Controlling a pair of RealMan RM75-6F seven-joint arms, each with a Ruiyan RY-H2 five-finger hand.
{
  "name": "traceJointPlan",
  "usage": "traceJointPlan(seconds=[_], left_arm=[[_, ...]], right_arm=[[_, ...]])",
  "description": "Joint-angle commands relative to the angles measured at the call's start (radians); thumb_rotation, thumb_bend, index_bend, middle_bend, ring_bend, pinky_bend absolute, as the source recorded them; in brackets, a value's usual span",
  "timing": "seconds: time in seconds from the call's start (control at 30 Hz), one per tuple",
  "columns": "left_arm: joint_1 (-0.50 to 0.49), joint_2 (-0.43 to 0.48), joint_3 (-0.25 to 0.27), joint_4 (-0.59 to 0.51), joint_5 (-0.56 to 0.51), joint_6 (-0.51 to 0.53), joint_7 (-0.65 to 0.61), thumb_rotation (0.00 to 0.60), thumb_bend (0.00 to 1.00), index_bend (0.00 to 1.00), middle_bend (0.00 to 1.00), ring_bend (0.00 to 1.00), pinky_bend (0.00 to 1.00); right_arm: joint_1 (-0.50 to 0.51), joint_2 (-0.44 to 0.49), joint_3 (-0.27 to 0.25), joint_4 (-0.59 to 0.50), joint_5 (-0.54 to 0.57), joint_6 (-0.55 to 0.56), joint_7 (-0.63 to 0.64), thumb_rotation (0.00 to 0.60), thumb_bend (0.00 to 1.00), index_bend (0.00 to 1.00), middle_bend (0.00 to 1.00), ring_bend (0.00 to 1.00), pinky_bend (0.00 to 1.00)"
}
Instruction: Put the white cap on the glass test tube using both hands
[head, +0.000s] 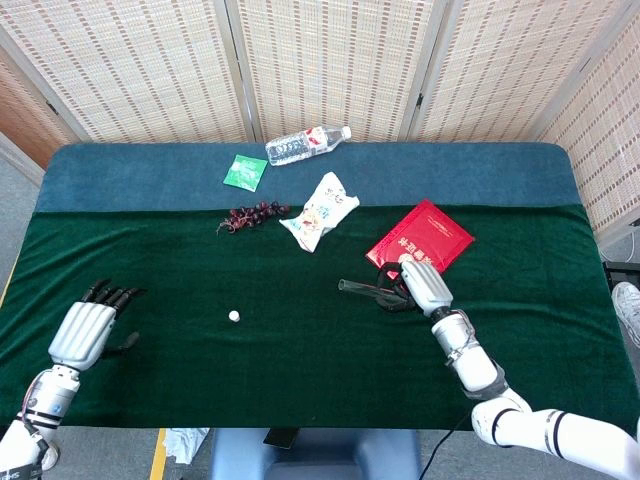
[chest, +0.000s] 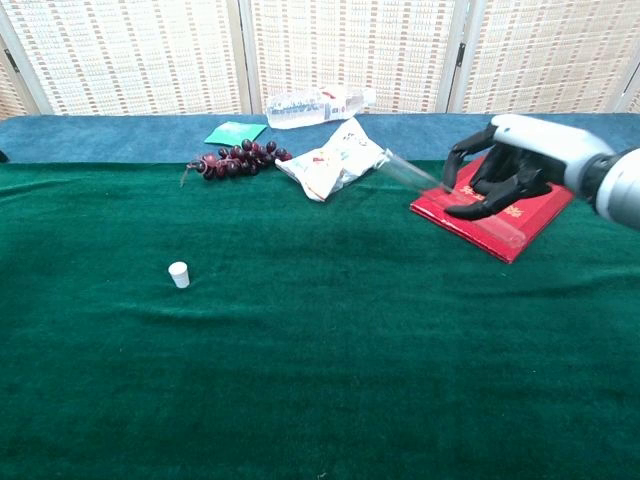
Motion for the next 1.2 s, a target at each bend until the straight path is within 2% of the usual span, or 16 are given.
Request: traceJointPlan(seconds=[0.03, 0.1, 0.2, 0.3, 0.4, 0.73, 1.2], left_arm=[[-0.061, -0.039, -0.015, 0.043, -0.007, -0.072, 0.016, 0.6, 0.35, 0.28, 0.38, 0.34, 0.22], [-0.098, -0.07, -0.025, 0.076, -0.022, -0.116, 0.034, 0.6, 0.35, 0.3, 0.45, 0.43, 0.34], [-0.146, -0.116, -0.039, 0.13, -0.063, -0.186, 0.057, 0.6, 0.35, 0.31, 0.64, 0.61, 0.6], [-0.189, -0.155, -0.047, 0.177, -0.088, -0.237, 0.083, 0.6, 0.32, 0.31, 0.8, 0.72, 0.73], [-0.224, -0.187, -0.05, 0.202, -0.099, -0.272, 0.092, 0.6, 0.31, 0.31, 0.9, 0.8, 0.8], [-0.308, -0.276, -0.054, 0.249, -0.173, -0.365, 0.153, 0.6, 0.32, 0.34, 0.94, 0.84, 0.82], [-0.36, -0.363, -0.047, 0.251, -0.243, -0.368, 0.254, 0.6, 0.34, 0.44, 0.95, 0.85, 0.83]], right_arm=[[-0.025, 0.034, 0.0, -0.027, -0.028, 0.027, 0.034, 0.6, 0.45, 0.69, 0.99, 1.0, 1.0], [-0.034, 0.05, -0.002, -0.039, -0.037, 0.035, 0.043, 0.6, 0.45, 0.69, 0.99, 1.0, 1.0], [-0.044, 0.066, -0.007, -0.052, -0.045, 0.044, 0.049, 0.6, 0.45, 0.69, 0.99, 1.0, 1.0], [-0.052, 0.076, -0.014, -0.061, -0.051, 0.049, 0.053, 0.6, 0.45, 0.69, 0.99, 1.0, 1.0], [-0.058, 0.082, -0.019, -0.063, -0.052, 0.052, 0.057, 0.6, 0.45, 0.7, 0.99, 1.0, 1.0], [-0.059, 0.083, -0.023, -0.051, -0.054, 0.044, 0.071, 0.6, 0.45, 0.7, 0.99, 1.0, 1.0], [-0.06, 0.073, -0.029, -0.027, -0.055, 0.033, 0.088, 0.6, 0.45, 0.71, 0.99, 1.0, 1.0]])
